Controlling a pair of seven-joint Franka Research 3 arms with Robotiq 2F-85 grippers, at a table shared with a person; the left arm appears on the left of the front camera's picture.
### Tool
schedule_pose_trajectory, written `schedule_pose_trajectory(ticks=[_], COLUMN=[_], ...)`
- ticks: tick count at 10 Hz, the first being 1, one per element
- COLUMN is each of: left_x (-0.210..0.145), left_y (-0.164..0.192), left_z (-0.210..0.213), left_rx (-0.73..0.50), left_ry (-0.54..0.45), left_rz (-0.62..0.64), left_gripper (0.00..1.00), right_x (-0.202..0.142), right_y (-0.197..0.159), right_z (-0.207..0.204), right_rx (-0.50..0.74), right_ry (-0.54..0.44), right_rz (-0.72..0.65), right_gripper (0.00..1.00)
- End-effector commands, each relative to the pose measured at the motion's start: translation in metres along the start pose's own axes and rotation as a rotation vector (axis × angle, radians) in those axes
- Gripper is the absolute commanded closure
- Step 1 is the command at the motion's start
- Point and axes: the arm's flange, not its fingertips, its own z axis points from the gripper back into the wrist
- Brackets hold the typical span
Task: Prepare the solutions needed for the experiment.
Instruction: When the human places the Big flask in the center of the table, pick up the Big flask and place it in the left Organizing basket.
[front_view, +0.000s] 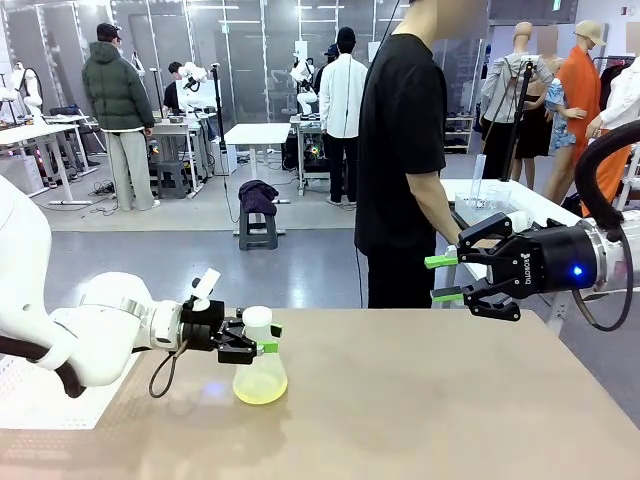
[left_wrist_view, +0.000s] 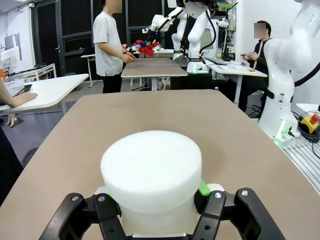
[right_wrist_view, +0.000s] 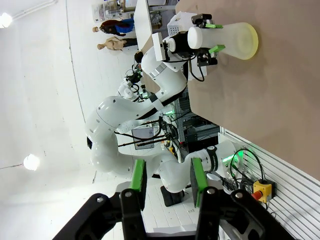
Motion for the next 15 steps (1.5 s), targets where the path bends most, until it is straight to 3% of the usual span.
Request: schedule_pose_trajectory(ticks=[1, 2, 3, 4, 6, 7, 9, 11, 12, 15], left_x=[0.003, 0.004, 0.005, 0.008, 0.014, 0.015, 0.021, 0.038, 0.053, 0.099], left_y=[-0.009, -0.010, -0.010, -0.011, -0.013, -0.014, -0.016, -0.018, -0.018, -0.015], left_z=[0.003, 0.005, 0.007, 0.008, 0.012, 0.017, 0.022, 0.032, 0.045, 0.091], left_rx=[0.024, 0.025, 0.026, 0.030, 0.036, 0.041, 0.036, 0.041, 0.056, 0.048], left_ry=[0.016, 0.016, 0.018, 0.022, 0.023, 0.024, 0.032, 0.032, 0.057, 0.103], left_rz=[-0.025, -0.021, -0.020, -0.022, -0.032, -0.029, -0.029, -0.045, -0.062, -0.062], left_gripper=[0.69, 1.00, 0.89, 1.00, 1.00, 0.88, 1.00, 1.00, 0.97, 1.00], right_x=[0.000, 0.000, 0.000, 0.000, 0.000, 0.000, 0.000, 0.000, 0.000, 0.000], right_y=[0.001, 0.001, 0.001, 0.001, 0.001, 0.001, 0.001, 0.001, 0.001, 0.001], right_z=[-0.001, -0.001, -0.001, -0.001, -0.001, -0.001, -0.001, -0.001, -0.001, -0.001], right_rx=[0.009, 0.009, 0.009, 0.009, 0.009, 0.009, 0.009, 0.009, 0.009, 0.009], right_ry=[0.001, 0.001, 0.001, 0.001, 0.001, 0.001, 0.001, 0.001, 0.001, 0.001], right_rz=[-0.008, -0.008, -0.008, -0.008, -0.008, -0.008, -0.008, -0.008, -0.008, -0.008], right_gripper=[0.54, 0.54, 0.54, 0.54, 0.54, 0.54, 0.54, 0.54, 0.54, 0.54])
